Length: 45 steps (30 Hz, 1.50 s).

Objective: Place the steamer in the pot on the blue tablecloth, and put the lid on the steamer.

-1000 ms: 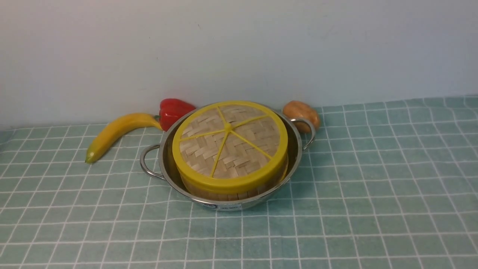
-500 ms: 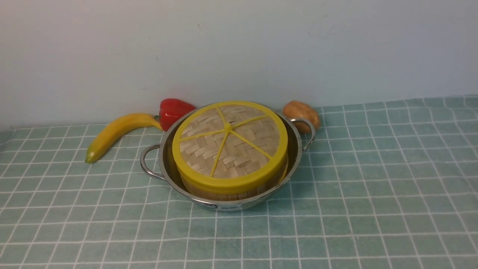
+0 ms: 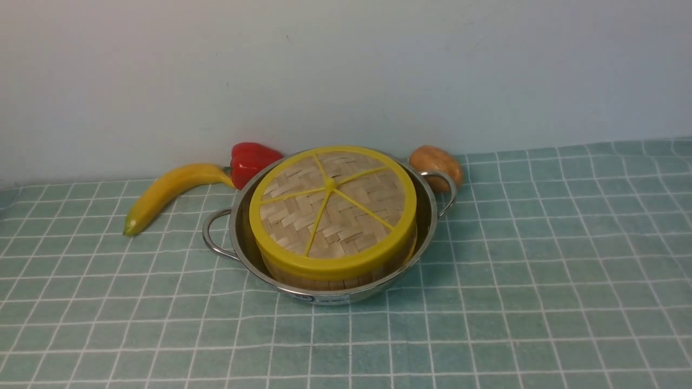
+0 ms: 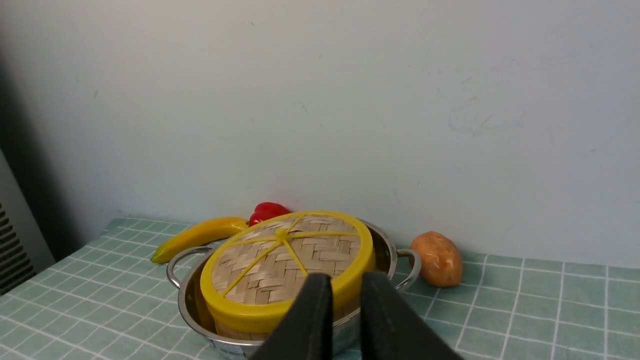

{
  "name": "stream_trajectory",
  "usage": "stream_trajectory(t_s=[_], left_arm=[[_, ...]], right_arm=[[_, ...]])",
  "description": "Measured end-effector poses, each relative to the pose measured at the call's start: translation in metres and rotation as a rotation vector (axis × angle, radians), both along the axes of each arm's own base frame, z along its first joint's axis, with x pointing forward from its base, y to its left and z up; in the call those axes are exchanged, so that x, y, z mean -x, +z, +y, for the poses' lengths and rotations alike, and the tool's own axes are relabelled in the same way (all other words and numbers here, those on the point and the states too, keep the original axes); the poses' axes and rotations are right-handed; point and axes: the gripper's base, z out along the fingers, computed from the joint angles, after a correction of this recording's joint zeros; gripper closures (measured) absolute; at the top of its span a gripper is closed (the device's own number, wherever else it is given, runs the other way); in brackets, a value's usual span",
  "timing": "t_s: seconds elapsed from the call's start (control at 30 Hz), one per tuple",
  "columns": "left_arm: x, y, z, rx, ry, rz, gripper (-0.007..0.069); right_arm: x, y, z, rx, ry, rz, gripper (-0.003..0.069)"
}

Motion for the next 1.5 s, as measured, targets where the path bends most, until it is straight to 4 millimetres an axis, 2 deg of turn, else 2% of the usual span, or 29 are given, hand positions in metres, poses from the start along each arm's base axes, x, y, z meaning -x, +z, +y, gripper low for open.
stream_trajectory(t_s=[0.07,0.1,0.13,0.2,0.23,0.27,0.33,0.37,0.4,0.43,0.47,0.73,1.13,1.23,1.3,1.5], left_arm=[[-0.009,-0.007,-0.001,-0.016,0.094,-0.123,0.0602],[-0.015,-0.016,-0.002,-0.019,0.121,-0.144,0.0602],[-0.015,-0.015,-0.002,-0.018,0.127,-0.162,0.0602],[-0.028,-0.049,-0.002,0.005,0.181,-0.192,0.0601],[-0.028,-0.048,-0.002,0.008,0.185,-0.205,0.0600],[-0.035,-0.082,-0.001,0.028,0.210,-0.173,0.0593],[-0.038,-0.110,0.000,0.042,0.222,-0.139,0.0592],[-0.040,-0.132,0.000,0.046,0.225,-0.101,0.0592],[-0.040,-0.132,0.000,0.047,0.225,-0.105,0.0592],[-0.041,-0.147,0.000,0.050,0.226,-0.071,0.0591],[-0.042,-0.153,0.000,0.053,0.226,-0.057,0.0587],[-0.042,-0.155,0.000,0.053,0.222,-0.065,0.0570],[-0.042,-0.155,0.000,0.046,0.221,-0.065,0.0560],[-0.042,-0.155,0.000,0.046,0.221,-0.065,0.0560],[-0.042,-0.155,0.000,0.046,0.221,-0.065,0.0560],[-0.042,-0.155,0.000,0.046,0.221,-0.066,0.0559]], right_arm=[[0.000,0.000,0.000,0.000,0.000,-0.001,0.0531],[0.000,0.000,0.000,-0.001,0.000,-0.002,0.0527],[0.000,0.000,0.000,-0.001,0.000,-0.002,0.0526],[0.000,0.000,0.000,-0.001,0.000,-0.003,0.0513],[0.000,0.000,0.000,-0.001,0.000,-0.003,0.0512],[0.000,0.000,0.000,-0.002,0.000,-0.003,0.0503],[0.000,0.000,0.000,-0.002,0.000,-0.003,0.0493],[0.000,0.000,0.000,-0.002,0.000,-0.004,0.0486],[0.000,0.000,0.000,-0.002,0.000,-0.004,0.0485],[0.000,0.000,0.000,-0.002,0.000,-0.004,0.0477],[0.000,0.000,0.000,-0.002,0.000,-0.004,0.0473],[0.000,0.001,0.000,-0.003,-0.001,-0.006,0.0423],[0.000,0.001,0.000,-0.001,-0.001,-0.007,0.0419],[-0.001,-0.001,-0.002,0.063,-0.032,-0.027,0.0419],[-0.005,-0.009,-0.006,0.132,-0.124,-0.008,0.0419],[-0.016,-0.065,-0.017,0.197,-0.345,0.165,0.0419]])
